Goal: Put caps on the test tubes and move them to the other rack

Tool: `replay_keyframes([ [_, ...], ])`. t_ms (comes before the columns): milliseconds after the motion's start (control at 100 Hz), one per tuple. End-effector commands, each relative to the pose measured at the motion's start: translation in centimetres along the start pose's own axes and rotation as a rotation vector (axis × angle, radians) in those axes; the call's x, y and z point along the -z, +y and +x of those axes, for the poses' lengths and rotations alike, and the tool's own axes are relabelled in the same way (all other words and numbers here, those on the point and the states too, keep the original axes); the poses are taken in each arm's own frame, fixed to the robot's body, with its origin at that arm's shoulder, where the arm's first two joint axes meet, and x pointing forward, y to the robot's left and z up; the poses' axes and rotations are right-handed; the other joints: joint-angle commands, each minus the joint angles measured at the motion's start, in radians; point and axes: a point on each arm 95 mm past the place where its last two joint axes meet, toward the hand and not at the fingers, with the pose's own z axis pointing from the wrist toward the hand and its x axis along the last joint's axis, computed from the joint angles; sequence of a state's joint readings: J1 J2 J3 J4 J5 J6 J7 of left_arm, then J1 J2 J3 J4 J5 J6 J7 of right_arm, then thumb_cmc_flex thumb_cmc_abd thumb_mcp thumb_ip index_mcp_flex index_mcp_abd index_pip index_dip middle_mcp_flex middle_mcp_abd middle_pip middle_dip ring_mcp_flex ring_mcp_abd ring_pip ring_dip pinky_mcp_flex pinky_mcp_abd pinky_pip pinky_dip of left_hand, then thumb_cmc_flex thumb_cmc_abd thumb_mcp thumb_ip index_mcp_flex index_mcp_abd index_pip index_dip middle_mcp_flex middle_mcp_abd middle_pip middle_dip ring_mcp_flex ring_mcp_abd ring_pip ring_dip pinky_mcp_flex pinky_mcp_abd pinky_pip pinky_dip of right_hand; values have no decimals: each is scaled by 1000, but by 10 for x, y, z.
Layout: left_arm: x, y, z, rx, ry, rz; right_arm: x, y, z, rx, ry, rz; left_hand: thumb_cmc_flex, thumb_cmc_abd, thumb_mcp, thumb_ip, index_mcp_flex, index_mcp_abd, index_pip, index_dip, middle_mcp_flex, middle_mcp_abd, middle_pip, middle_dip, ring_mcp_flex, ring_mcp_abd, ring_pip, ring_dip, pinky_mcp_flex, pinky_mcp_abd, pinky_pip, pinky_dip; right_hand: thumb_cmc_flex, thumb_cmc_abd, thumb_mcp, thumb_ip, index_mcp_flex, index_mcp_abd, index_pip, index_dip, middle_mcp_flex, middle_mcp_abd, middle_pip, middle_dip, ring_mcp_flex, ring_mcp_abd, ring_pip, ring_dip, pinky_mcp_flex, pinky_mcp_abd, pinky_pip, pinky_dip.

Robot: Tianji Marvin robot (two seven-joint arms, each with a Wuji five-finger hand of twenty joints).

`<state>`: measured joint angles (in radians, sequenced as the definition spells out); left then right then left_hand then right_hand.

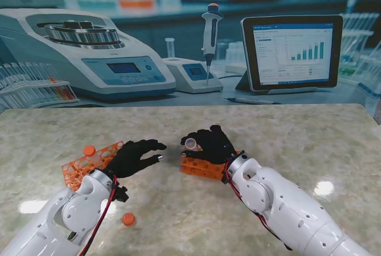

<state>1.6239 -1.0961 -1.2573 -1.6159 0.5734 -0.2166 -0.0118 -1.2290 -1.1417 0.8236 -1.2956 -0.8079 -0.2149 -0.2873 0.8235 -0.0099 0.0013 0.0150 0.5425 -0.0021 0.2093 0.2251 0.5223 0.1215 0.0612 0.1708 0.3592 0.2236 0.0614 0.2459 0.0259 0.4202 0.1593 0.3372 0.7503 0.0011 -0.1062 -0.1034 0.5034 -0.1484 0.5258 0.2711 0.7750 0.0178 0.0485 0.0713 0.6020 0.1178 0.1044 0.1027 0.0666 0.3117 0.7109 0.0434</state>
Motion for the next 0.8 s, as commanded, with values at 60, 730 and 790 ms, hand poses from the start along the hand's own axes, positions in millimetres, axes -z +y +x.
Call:
replay_keyframes([
  [60,1,1,1,0,5,-2,7,2,6,-5,15,-15,-11,51,-19,-13,10,2,-10,10,-21,-14,-15,-27,-23,-24,-12,-16,-19,-23,-52,-9,82,132,74,31,64,-94,8,-16,43,-6,9,10,45,1,12,16,0,22,4,-11],
  [730,-1,2,5,-6,21,-18,52,15,30,-12,107,-158,-7,52,-18,-13,11,5,-10,10,-21,-15,-14,-27,-24,-25,-12,-16,-18,-24,-53,-9,249,-20,112,34,269,-118,233,187,380,-28,186,177,368,-50,118,123,323,-90,172,92],
  [790,-1,2,5,-6,21,-18,54,16,32,-21,113,-172,-7,53,-18,-13,11,4,-10,10,-20,-14,-14,-27,-22,-26,-11,-15,-19,-25,-53,-9,13,-142,564,-73,281,-116,235,205,404,-22,191,220,413,-58,135,153,382,-112,190,108],
])
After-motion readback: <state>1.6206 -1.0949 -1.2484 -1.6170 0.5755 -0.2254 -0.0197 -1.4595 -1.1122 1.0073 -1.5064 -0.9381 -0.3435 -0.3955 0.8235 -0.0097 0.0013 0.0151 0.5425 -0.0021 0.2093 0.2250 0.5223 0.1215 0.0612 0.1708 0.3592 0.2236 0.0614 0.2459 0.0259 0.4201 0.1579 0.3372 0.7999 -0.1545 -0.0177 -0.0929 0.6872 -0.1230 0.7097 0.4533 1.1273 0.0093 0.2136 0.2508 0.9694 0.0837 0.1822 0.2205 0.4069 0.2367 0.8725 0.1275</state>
